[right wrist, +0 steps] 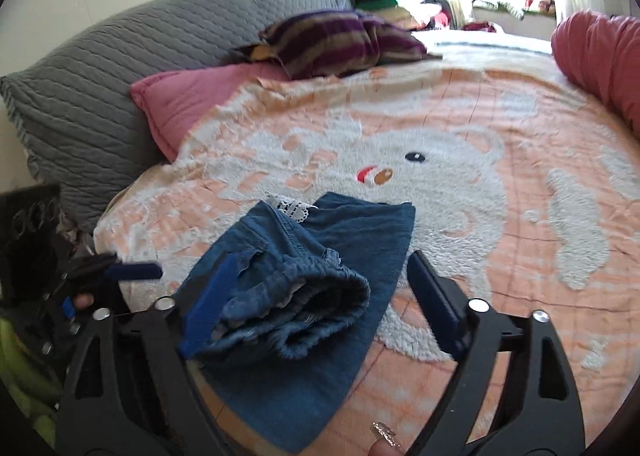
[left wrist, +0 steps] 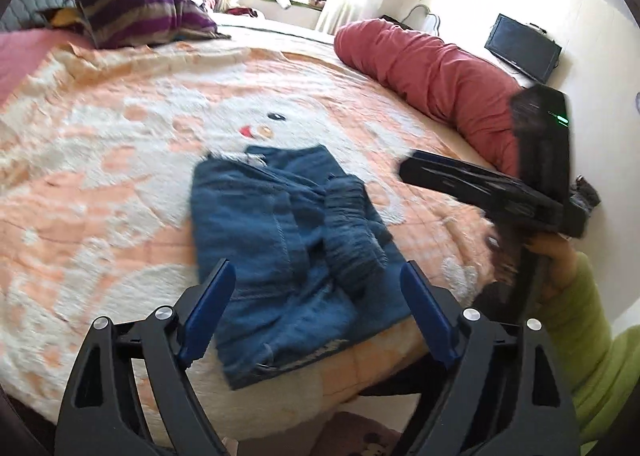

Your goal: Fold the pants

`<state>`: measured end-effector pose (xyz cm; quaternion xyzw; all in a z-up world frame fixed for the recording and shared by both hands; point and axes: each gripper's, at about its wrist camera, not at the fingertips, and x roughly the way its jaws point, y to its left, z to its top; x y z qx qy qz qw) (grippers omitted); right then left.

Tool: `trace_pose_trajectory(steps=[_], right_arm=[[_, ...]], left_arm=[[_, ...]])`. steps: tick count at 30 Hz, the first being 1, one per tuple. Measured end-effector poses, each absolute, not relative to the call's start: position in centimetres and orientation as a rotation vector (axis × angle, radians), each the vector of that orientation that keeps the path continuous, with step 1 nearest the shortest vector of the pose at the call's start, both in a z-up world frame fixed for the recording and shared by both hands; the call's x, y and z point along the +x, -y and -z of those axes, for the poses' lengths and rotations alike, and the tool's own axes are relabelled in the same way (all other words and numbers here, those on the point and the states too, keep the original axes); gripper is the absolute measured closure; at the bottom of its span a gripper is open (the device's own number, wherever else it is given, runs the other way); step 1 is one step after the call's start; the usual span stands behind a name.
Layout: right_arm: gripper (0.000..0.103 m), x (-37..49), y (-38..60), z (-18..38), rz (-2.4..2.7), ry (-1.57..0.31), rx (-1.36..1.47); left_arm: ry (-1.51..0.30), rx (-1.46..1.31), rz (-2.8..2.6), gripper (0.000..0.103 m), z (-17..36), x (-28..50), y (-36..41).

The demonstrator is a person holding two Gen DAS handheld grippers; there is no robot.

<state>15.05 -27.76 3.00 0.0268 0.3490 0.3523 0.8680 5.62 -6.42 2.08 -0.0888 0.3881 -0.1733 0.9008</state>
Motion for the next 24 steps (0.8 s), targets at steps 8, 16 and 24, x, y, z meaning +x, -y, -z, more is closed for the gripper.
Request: trace_pose_trajectory(steps=[8,16,24], right_arm=[[0.016,10.1,27.9,-4.8,-0.750,-0.627,-0.072],[0.017,4.3,24.2,-3.3,-0.877,-0.613,-0.291],[0.027,0.8,18.6,-1.4,-0.985,-0.586,-0.504]], left_arm=[[-0.801,-0.161,0.295,0.010,-2.8,6.3,5.4],[-0.839,-0.170,0.249,0.017,-1.6,9.1,3.6],[-0.891,-0.172,0.303,0.073,-0.8,13.5,3.6]])
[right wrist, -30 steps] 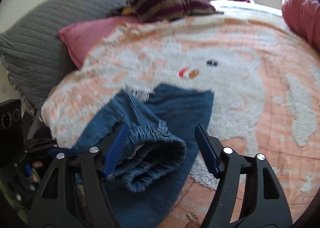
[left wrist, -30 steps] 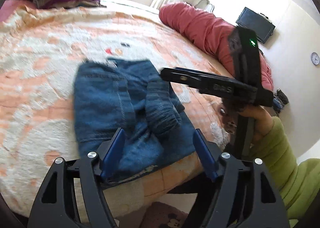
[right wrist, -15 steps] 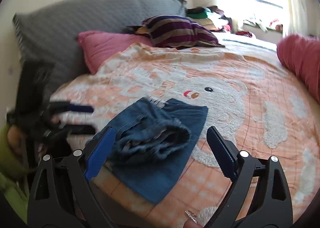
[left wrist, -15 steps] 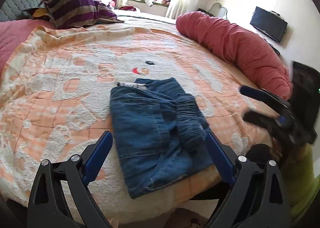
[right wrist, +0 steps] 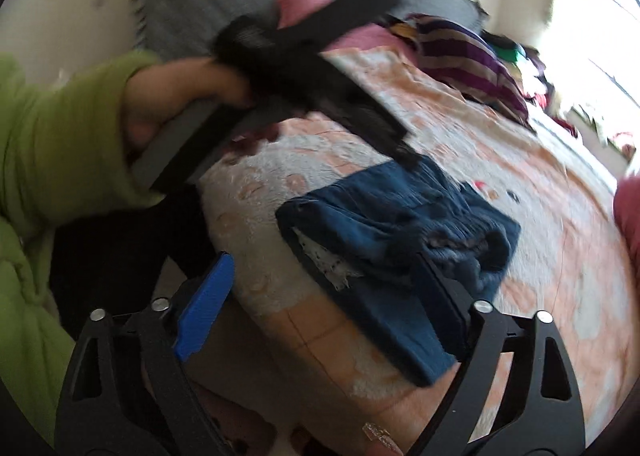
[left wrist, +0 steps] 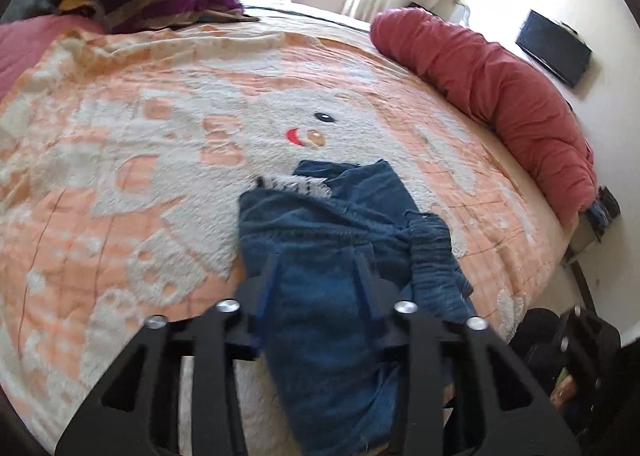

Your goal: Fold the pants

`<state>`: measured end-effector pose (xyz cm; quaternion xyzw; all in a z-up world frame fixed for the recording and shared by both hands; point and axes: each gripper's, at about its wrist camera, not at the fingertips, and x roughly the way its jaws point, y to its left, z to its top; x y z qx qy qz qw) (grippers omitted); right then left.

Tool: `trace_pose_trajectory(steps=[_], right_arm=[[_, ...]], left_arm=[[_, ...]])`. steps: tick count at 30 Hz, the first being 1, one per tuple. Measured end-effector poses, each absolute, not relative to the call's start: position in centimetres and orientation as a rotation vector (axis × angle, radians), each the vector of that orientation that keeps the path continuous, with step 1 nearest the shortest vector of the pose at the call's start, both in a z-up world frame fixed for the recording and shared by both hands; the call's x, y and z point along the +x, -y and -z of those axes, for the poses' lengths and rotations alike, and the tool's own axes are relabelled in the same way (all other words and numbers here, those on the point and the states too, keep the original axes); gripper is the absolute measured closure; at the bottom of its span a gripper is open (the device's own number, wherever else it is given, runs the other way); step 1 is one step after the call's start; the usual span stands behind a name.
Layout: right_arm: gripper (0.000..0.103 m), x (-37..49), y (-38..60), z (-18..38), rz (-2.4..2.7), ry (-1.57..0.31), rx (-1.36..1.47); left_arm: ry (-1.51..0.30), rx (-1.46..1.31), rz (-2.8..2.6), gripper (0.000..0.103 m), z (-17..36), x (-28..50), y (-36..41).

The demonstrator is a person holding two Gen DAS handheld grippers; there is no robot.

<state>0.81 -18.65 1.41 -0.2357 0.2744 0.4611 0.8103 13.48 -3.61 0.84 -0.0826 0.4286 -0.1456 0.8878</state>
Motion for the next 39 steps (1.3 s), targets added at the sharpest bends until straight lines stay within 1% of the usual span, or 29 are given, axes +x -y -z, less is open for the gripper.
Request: trace_pose_trajectory(steps=[2,3,5,6,10,11,12,15,19,23,26,28,31,33,35,39], right_arm=[[0.038,0.9,17.7,-1.4,-1.003,-0.579,-0.531],[0.047,1.0,17.4,-1.3,-1.009,-0.577,-0.540],[0.057,1.4,16.4,-1.0,-1.017,-0.578,-0.585],[0.059,1.6,16.0,-0.9,-1.016,-0.575,-0.608],[0.061,2.5,14.4,-0.5,-1.015,-0.560,-0.708],[0.066,2.8,14.1,-0.4,-1.017,-0.558,-0.719],[0.077,3.1,13.9,-0.2,-1.011,-0.559,-0.734],[0.097,4.4,13.0,0.4,-1.037,-0.591,-0.723],[0.101,2.8,14.3,0.3,-1.104,-0.639,-0.707],[0.101,1.8,15.7,1.6,-1.062,-0.649,-0.753],[0.101,2.6,15.9,2.8,-1.054,-0.681,-0.697],[0.099,2.3,15.9,3.1,-1.057,-0.682,-0.690],[0.092,2.0,16.2,2.7,-1.072,-0.680,-0.683],[0.081,2.1,17.0,2.1,-1.091,-0.697,-0.628],[0.079,2.1,17.4,0.5,-1.115,-0.688,-0.552],[0.079,1.8,18.2,-3.1,-1.190,-0.609,-0.415]], left_arm=[[-0.903,-0.125,0.311,0.073,-0.6,14.4,4.3],[-0.914,-0.104,0.309,0.073,-0.2,14.9,4.6],[-0.928,-0.086,0.301,0.073,0.6,15.7,4.9],[-0.941,-0.090,0.293,0.073,1.3,16.2,4.8],[-0.953,-0.151,0.304,0.073,3.0,17.1,3.7],[-0.950,-0.159,0.310,0.073,3.1,17.2,3.5],[-0.947,-0.159,0.314,0.073,3.1,17.2,3.5],[-0.943,-0.156,0.324,0.073,3.1,17.3,3.4],[-0.946,-0.178,0.340,0.073,3.2,17.5,3.1],[-0.941,-0.183,0.340,0.073,3.2,17.6,3.2],[-0.936,-0.180,0.337,0.073,3.3,17.5,3.3],[-0.933,-0.191,0.340,0.073,3.3,17.5,3.2],[-0.930,-0.212,0.344,0.073,3.3,17.5,2.9],[-0.930,-0.216,0.347,0.073,3.3,17.4,2.8],[-0.931,-0.220,0.350,0.073,3.3,17.4,2.7],[-0.932,-0.225,0.351,0.073,3.4,17.5,2.5]])
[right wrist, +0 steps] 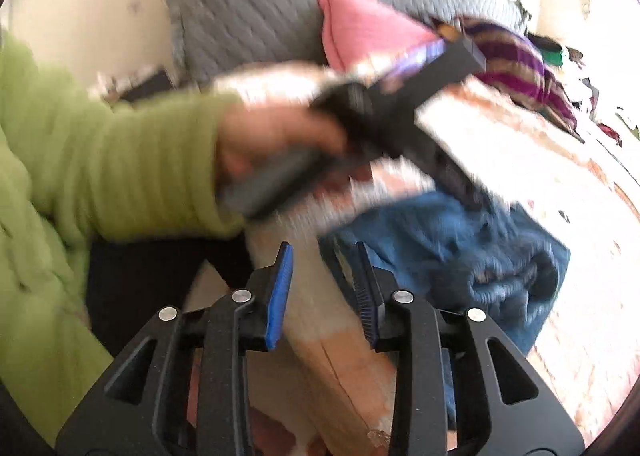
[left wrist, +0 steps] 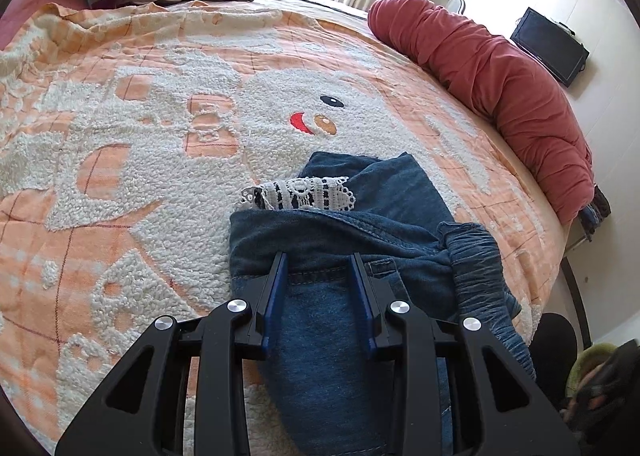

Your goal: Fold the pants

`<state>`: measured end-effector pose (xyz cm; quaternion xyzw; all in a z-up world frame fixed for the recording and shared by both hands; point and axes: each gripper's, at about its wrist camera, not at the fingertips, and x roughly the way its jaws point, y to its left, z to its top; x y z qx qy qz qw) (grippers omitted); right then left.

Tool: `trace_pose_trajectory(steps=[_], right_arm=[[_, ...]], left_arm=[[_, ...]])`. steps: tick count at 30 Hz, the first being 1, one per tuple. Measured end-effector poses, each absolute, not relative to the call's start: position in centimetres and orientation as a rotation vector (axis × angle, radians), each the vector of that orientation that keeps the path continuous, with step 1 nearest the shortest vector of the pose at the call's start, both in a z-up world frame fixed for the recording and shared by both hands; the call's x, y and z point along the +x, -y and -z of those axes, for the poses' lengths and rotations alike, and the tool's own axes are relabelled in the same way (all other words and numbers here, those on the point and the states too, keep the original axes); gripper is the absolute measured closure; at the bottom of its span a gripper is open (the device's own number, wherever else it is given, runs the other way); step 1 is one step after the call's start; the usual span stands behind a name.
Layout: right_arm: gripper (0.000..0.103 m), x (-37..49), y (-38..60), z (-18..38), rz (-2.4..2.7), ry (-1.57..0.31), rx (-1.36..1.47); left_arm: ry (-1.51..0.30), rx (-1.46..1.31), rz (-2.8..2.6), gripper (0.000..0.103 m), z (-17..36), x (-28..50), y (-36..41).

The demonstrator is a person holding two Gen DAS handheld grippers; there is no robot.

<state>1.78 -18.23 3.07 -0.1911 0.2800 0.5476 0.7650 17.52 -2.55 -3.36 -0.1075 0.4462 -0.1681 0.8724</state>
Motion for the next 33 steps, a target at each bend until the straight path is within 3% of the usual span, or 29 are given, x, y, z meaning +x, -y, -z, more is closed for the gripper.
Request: trace_pose_trajectory(steps=[3,9,12,16,20,25,30,33], right_arm=[[0.079,2.1,16.8,-3.7,-1.186,-0.586,-0.420],[0.079,3.5,13.5,1.6,-1.130,-0.757,-0.517],[0.076,3.0,14.0,1.6,-1.138,-0.753,-0.495],[0.067,2.1,15.3,-0.1,-1.167,-0.720,-0.449],[0.061,1.2,16.4,-1.7,-1.139,-0.691,-0.424],[0.046,1.5,18.4,-4.0,-1.075,-0.638,-0.361],[0.036,1.9,20.0,-6.0,-1.014,-0.585,-0.305],[0.031,2.2,20.8,-7.0,-0.984,-0.558,-0.276]], left_arm=[[-0.929,-0.215,0.347,0.073,3.3,17.4,2.7],[-0.928,-0.217,0.348,0.072,3.3,17.4,2.7],[-0.922,-0.218,0.351,0.072,3.3,17.3,2.6],[-0.896,-0.223,0.348,0.054,2.4,16.7,2.2],[-0.858,-0.216,0.336,0.050,1.2,15.8,1.8],[-0.834,-0.188,0.305,0.037,-0.2,14.4,1.6],[-0.802,-0.177,0.286,0.033,-1.8,12.8,1.3],[-0.780,-0.163,0.274,0.018,-2.8,11.8,1.3]])
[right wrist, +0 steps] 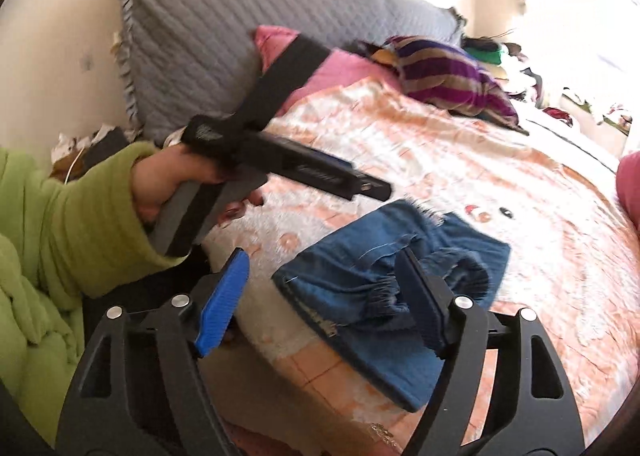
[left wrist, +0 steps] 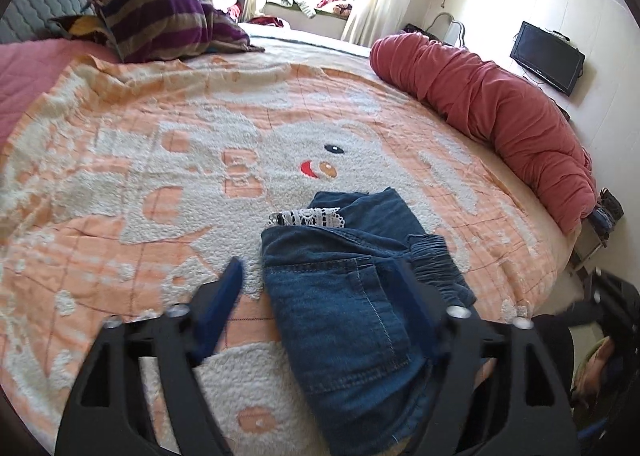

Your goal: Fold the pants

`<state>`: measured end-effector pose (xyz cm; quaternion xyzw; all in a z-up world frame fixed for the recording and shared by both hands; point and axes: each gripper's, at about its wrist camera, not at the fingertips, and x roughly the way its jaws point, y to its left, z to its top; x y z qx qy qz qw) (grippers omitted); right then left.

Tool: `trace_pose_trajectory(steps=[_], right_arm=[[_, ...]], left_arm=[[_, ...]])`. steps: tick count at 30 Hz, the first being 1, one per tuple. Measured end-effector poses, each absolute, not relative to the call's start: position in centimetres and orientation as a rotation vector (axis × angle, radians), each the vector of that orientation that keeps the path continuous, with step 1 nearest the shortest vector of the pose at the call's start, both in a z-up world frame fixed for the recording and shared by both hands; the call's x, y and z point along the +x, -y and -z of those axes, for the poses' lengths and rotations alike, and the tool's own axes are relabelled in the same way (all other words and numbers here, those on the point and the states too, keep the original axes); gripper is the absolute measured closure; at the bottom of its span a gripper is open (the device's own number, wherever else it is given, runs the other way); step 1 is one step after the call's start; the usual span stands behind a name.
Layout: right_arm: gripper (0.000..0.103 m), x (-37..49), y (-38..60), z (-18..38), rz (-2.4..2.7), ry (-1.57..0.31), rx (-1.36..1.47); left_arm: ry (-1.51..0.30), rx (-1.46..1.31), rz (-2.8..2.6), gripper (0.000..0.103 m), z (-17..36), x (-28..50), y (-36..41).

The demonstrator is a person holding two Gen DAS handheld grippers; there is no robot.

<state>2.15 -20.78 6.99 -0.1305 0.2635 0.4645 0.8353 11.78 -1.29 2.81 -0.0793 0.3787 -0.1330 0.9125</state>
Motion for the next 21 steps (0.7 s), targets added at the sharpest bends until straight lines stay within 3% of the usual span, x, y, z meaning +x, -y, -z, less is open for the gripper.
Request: trace_pose_trajectory(steps=[5,7,21], right_arm=[[0.022,2.1,22.4,-8.1,-0.932,-0.516,-0.226],[0.018,2.3,22.8,-8.4,-0.911,-0.502,-0.207],[0.011,4.4,26.6,-9.4,-0.731,-0.480,-0.095]], left_arm=[[-0.742,-0.142,0.242,0.017,-4.4,10.0,1.1],[-0.734,-0.135,0.227,0.009,-4.9,9.3,1.0],[-0.705,-0.070,0.171,0.009,-5.9,7.5,1.4]])
